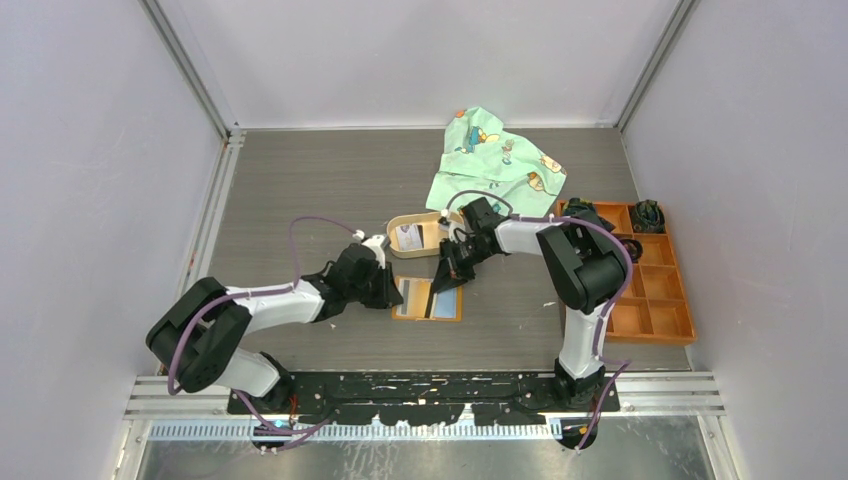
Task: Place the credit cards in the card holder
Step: Insert the credit card into the card holder.
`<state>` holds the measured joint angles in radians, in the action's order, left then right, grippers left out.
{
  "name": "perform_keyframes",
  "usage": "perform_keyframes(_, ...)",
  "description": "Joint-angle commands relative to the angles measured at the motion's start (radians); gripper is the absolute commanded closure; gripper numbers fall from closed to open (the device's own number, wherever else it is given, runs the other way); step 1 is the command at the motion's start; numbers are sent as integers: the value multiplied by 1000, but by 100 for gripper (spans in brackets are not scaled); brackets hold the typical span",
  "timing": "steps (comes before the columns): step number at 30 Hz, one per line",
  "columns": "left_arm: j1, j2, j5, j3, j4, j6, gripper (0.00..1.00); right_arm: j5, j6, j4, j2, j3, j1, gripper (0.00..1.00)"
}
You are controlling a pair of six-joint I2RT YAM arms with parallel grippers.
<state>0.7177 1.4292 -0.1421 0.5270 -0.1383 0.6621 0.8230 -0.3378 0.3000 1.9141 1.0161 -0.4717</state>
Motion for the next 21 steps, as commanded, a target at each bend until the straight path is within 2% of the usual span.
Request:
perform_keyframes(1,1,25,-17,23,-15,-25,84,-67,-16,-15,18,31,-18,99)
perform_keyframes(11,2,14,-31,37,-4,-31,79,-78,9,11,49,80,-42,95)
perform_keyframes(17,7,-167,7,54,109,-52,73,-89,22,25,49,88,-41,89)
perform_keyframes(21,51,-251,8,70,135,-37,72,-82,23,28,48,91,-41,87)
